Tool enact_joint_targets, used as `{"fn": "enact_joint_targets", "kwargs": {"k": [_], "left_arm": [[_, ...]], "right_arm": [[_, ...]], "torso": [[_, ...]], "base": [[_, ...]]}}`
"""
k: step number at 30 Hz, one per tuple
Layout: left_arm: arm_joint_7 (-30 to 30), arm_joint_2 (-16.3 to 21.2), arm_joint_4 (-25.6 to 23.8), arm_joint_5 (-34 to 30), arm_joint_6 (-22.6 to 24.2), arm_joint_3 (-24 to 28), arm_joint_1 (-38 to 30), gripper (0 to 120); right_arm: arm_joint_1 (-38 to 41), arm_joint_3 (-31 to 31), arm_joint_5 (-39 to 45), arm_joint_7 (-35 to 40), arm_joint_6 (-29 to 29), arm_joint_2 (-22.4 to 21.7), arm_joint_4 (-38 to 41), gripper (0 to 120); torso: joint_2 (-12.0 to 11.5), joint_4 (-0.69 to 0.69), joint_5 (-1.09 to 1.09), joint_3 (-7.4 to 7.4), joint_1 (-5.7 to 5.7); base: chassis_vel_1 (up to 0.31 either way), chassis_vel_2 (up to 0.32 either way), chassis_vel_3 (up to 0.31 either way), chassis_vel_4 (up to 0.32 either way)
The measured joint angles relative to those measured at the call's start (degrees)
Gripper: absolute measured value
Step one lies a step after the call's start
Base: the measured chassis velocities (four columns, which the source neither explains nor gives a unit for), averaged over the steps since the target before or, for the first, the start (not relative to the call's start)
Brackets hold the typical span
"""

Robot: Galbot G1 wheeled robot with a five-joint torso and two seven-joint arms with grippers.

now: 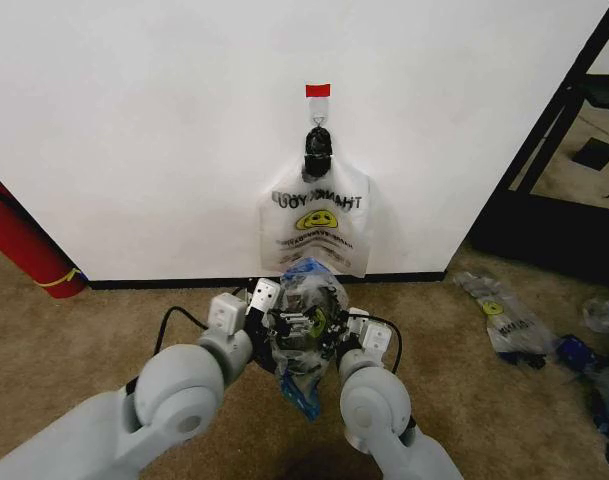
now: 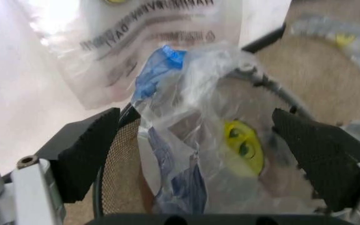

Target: Pick up the garbage bag from the wall and place it over the trash bin.

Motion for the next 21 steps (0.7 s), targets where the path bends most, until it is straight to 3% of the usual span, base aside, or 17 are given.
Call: {"fn": "enact_joint_targets", "kwargs": {"k": [8,14,19,21], "left_arm": [[1.3,0.3,3.0,5.6,1.0,3.1,0.1,92],[1.4,-0.4,4.9,6.4,1.6,4.6,-1.5,74],[1.2,-0.9,6.8,6.3,2.1,5.8,-2.3,52],[1.2,-1.0,7.0,6.2,2.2,5.9,-2.3,49]], "right_arm": [[-0.5,0.3,0.0,0.1,0.0,-0.5,0.8,1],[-0.8,0.3,0.0,0.2,0.0,-0.6,1.1,1],[-1.6,0.3,-0.4,0.3,-0.1,-0.5,1.7,1],[-1.7,0.3,-0.5,0.3,-0.1,-0.4,1.7,1]], "torso": [[0.0,0.02,0.00,0.00,0.00],[0.0,0.00,0.00,0.00,0.00],[0.0,0.00,0.00,0.00,0.00],[0.0,0.00,0.00,0.00,0.00]], "base": [[0.000,0.000,0.000,0.000],[0.000,0.000,0.000,0.000],[0.000,0.000,0.000,0.000],[0.000,0.000,0.000,0.000]]}}
